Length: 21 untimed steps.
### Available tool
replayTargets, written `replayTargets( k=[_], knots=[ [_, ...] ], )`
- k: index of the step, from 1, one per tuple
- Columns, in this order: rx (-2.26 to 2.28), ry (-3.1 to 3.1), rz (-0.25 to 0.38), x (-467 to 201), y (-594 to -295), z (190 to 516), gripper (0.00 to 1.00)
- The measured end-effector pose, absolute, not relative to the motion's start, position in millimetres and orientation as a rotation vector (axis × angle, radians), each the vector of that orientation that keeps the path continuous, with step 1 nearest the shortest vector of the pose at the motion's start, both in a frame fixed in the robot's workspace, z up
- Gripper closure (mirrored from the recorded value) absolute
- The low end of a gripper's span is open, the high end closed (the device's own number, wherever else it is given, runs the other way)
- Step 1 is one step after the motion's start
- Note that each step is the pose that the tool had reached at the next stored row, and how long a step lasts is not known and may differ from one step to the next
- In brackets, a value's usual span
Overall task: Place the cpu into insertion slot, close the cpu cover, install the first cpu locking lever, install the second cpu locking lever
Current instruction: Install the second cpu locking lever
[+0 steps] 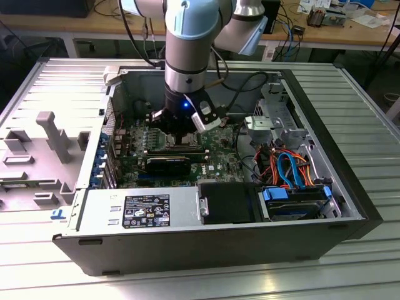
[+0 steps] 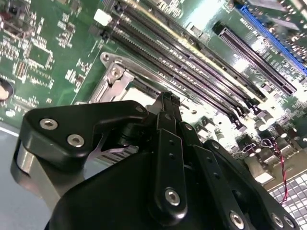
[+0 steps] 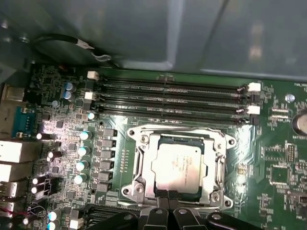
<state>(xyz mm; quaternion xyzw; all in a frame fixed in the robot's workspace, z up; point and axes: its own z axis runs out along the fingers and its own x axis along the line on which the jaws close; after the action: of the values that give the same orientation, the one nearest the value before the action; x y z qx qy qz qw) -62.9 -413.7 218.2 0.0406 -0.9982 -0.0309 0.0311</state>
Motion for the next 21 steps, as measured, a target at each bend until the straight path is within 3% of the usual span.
replayTargets(
  k=[8, 21],
  knots=[
    [0.091, -3.073, 0.032, -57.9, -410.2, 218.2, 0.89],
    [0.09, -3.065, 0.052, -53.6, -387.7, 231.1, 0.89]
  ],
)
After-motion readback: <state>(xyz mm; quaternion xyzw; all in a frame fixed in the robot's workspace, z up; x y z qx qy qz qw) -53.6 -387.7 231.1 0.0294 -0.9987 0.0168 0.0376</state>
